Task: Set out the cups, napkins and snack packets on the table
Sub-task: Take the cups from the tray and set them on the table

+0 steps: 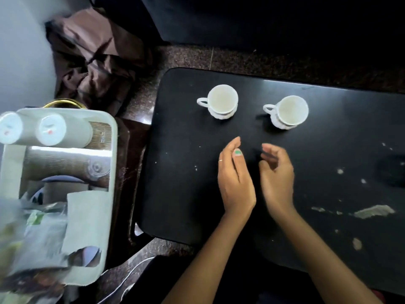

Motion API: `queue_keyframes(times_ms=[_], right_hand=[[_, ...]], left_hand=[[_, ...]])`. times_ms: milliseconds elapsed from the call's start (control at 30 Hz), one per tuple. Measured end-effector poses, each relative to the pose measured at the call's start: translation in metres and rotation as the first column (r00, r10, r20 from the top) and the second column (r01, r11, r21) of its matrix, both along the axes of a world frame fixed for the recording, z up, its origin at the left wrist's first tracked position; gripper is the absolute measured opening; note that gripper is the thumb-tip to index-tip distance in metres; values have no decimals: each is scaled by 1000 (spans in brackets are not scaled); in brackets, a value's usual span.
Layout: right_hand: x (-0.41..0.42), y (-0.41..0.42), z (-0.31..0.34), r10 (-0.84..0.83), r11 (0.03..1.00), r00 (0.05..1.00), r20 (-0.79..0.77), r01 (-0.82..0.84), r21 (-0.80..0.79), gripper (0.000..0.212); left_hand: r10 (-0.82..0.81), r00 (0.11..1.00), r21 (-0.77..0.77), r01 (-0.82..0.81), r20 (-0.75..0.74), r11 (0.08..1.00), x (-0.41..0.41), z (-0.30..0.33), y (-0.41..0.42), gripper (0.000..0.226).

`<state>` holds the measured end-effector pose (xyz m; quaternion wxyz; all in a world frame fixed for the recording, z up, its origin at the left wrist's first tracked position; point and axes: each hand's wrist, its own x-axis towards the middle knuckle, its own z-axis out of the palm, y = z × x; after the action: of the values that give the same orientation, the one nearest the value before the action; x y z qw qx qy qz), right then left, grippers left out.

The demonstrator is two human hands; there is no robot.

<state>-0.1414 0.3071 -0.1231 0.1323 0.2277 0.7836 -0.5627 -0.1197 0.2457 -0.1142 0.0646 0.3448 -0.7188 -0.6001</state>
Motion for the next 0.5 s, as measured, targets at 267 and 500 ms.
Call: queue_keyframes(times_ms=[267, 500], right_hand=[[26, -102, 35, 359, 923, 930, -72, -366, -118, 41], [20, -196, 55, 558, 795, 810, -180, -584, -163, 39]], left_hand=[[265, 948, -144, -291, -174, 946, 32, 29, -90, 36], [530, 811, -169, -575, -247, 801, 32, 57, -182, 39]])
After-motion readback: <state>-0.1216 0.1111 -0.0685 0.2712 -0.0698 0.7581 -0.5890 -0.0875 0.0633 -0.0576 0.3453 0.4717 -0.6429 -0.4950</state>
